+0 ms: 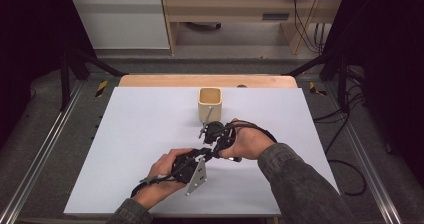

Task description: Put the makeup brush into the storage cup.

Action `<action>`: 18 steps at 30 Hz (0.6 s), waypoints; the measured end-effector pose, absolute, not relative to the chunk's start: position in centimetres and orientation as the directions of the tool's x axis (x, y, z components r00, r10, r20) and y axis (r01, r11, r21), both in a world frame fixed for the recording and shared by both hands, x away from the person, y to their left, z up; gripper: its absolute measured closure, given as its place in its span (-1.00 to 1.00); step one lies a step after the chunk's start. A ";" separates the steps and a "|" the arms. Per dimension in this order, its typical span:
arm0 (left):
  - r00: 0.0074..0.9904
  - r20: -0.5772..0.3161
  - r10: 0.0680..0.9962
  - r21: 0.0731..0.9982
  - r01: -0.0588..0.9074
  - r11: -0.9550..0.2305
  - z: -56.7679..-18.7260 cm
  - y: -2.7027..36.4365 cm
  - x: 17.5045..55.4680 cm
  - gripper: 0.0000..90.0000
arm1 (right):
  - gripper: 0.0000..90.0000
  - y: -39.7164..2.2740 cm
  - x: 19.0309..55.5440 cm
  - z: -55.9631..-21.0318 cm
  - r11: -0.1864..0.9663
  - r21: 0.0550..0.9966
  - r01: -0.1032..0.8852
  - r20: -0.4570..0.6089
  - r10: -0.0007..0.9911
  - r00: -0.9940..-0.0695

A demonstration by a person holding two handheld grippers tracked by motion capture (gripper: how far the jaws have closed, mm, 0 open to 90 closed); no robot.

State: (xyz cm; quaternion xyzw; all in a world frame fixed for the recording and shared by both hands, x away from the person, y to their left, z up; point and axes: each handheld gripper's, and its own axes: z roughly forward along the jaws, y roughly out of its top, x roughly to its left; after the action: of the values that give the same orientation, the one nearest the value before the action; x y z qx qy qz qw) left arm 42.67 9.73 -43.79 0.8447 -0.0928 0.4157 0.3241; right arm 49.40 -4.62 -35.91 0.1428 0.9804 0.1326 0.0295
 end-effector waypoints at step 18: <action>0.679 0.720 0.146 0.538 -0.412 -0.736 -44.7 9.7 42.8 0.75 | 0.26 -8.1 48.9 -34.0 0.836 0.428 0.344 -0.041 0.399 -0.916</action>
State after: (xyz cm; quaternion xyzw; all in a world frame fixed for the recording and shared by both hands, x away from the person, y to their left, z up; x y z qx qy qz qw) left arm 42.80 9.74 -44.67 0.8446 -0.0786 0.3931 0.3548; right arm 48.94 -8.15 -33.98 0.1943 0.9558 0.2109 0.0645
